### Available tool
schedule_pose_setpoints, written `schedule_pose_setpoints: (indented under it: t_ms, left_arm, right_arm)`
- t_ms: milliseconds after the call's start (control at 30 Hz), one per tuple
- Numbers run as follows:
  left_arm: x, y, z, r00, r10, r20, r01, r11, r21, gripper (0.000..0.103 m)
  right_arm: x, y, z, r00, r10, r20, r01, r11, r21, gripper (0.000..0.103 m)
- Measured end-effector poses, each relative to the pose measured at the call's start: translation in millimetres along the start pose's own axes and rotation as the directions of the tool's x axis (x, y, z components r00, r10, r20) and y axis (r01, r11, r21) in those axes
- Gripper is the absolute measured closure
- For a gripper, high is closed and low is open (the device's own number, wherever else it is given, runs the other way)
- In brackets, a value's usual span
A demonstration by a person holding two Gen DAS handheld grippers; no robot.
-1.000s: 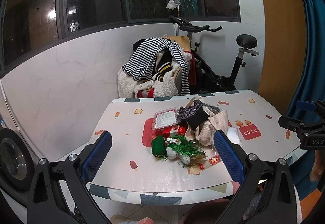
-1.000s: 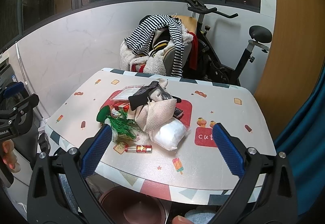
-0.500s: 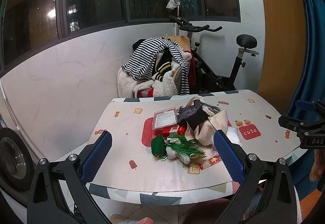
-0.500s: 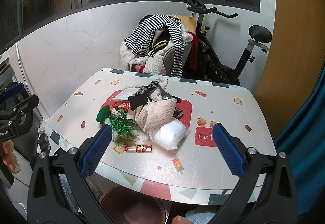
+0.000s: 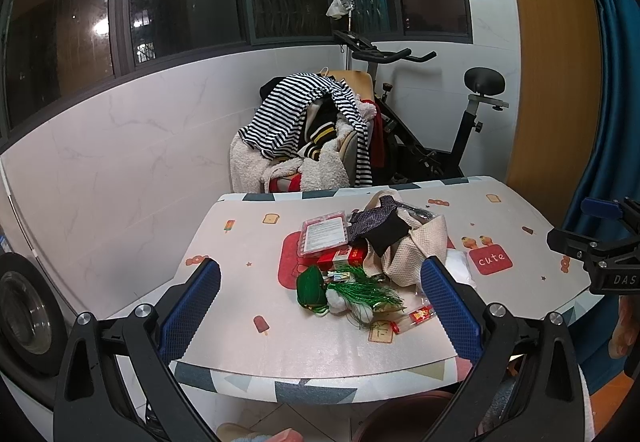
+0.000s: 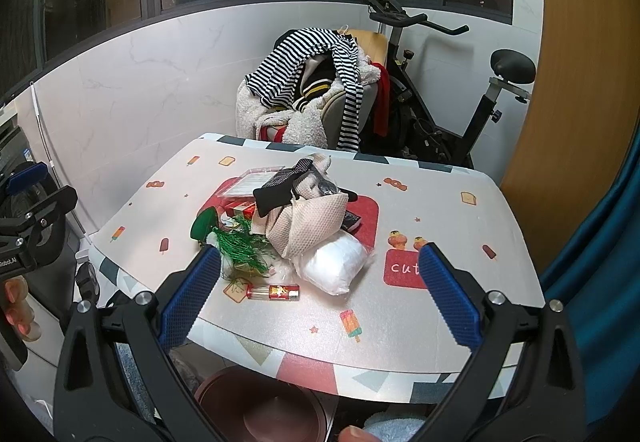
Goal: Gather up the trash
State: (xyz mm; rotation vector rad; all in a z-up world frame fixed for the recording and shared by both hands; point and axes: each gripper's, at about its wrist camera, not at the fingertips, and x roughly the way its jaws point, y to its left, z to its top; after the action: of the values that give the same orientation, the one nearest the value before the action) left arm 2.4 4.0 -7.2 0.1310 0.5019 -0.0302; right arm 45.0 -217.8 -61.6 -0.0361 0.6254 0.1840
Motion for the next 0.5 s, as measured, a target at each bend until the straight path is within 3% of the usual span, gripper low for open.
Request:
schedule_pose_setpoints:
  t_ms: [367, 500]
  left_arm:
    - [-0.3, -2.6, -1.0, 1.0, -0.003, -0.001, 0.003, 1.0, 0.002, 0.005]
    - [0.0, -8.2, -2.6, 0.999, 0.036, 0.022, -0.037, 0.998, 0.046, 0.005]
  right_arm:
    - [0.7, 0.5, -3.4, 1.0, -0.008, -0.002, 0.008, 1.0, -0.006, 0.006]
    - [1.9, 1.6, -5.2, 1.0, 0.007, 0.001, -0.007, 1.0, -0.008, 0.006]
